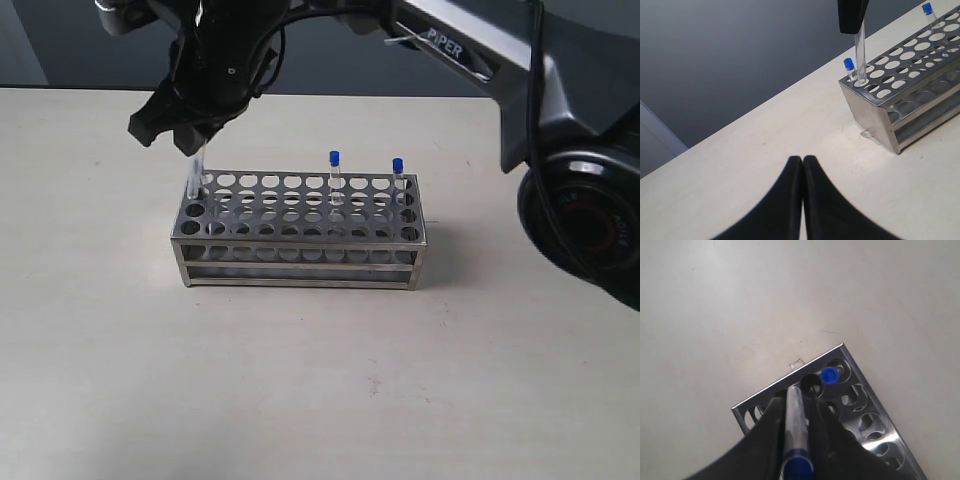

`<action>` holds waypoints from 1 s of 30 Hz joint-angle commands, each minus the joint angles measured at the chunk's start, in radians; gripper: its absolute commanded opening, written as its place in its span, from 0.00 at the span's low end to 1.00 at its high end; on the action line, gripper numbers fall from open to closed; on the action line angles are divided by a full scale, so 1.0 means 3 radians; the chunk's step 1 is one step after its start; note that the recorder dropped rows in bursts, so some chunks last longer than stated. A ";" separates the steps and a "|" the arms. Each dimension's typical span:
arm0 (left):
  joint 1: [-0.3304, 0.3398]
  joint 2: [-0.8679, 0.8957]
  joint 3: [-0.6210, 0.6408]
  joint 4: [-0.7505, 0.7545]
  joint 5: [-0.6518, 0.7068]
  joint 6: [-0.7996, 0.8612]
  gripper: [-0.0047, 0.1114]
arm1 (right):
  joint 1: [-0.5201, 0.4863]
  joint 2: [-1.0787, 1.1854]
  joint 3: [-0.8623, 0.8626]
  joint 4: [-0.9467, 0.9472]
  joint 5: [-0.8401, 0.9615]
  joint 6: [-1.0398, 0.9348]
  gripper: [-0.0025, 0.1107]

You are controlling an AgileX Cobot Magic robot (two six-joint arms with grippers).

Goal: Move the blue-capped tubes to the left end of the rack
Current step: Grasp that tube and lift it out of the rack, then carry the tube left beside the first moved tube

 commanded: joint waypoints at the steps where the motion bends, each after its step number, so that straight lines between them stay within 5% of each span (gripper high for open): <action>1: -0.0013 0.0012 -0.0018 -0.0007 -0.0017 -0.0016 0.05 | -0.0007 0.0055 -0.0021 -0.0068 0.0010 -0.0023 0.02; 30: -0.0013 0.0012 -0.0018 -0.0001 -0.0024 -0.0016 0.05 | -0.0007 -0.0056 -0.0021 -0.0414 0.0113 -0.0003 0.02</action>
